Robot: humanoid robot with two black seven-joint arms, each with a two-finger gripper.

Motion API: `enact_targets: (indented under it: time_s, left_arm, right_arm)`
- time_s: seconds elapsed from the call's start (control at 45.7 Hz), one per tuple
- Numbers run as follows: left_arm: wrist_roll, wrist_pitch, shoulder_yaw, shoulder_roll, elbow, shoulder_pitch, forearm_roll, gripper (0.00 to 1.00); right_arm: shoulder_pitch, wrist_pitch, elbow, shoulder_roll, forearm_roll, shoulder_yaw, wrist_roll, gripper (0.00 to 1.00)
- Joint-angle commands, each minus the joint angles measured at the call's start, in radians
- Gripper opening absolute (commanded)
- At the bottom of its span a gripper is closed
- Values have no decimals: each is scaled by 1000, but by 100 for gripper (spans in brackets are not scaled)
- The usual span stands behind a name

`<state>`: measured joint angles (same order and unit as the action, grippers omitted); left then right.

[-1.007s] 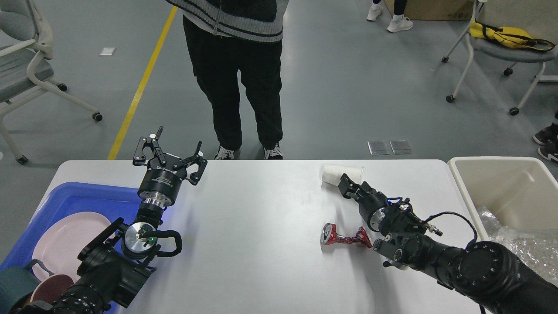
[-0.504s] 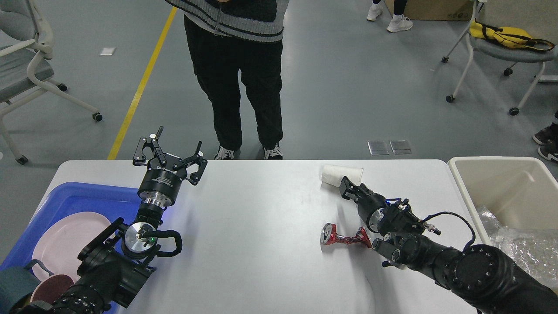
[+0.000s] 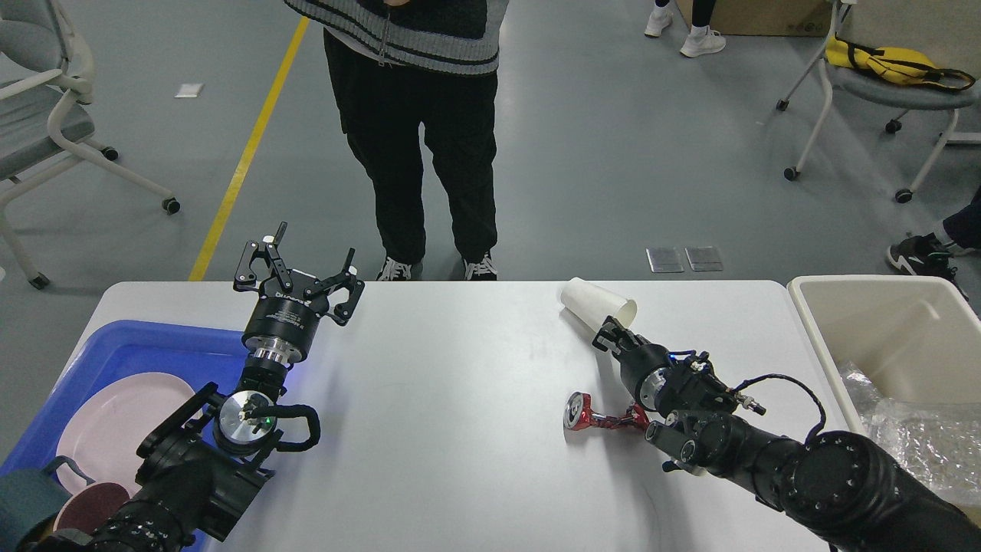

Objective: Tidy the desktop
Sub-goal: 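Carry the paper cup over the white bin and release it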

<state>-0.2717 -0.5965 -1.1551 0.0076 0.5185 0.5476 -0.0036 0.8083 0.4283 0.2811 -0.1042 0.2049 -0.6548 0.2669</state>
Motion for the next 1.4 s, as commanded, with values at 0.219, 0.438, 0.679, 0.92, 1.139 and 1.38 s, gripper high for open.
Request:
enact_targets:
  time_s: [0.219,0.438,0.679,0.92,1.139,1.38]
  left_arm:
    - [0,0,0,0,0,0,0,97]
    - [-1,0,0,0,0,0,0,97]
    - [0,-2,0,2,0,0,0,97]
    - [0,-2,0,2,0,-2,0,97]
    - [0,-2,0,2,0,0,0,97]
    - [0,-2,0,0,0,0,0,97]
  right_arm:
    - [-8,7,9,8,-5,3,0,0]
    - [86,-5,136,142,8,-8,14,0]
    - [550,-124,754,581,145,-256,15,0]
    - [1262,-606,1213,716,255,-542,35,0]
    - [1634,-954,1452,680,257,-546,31,0]
    - [1444,-883,1359,679,382,-629,-1,0]
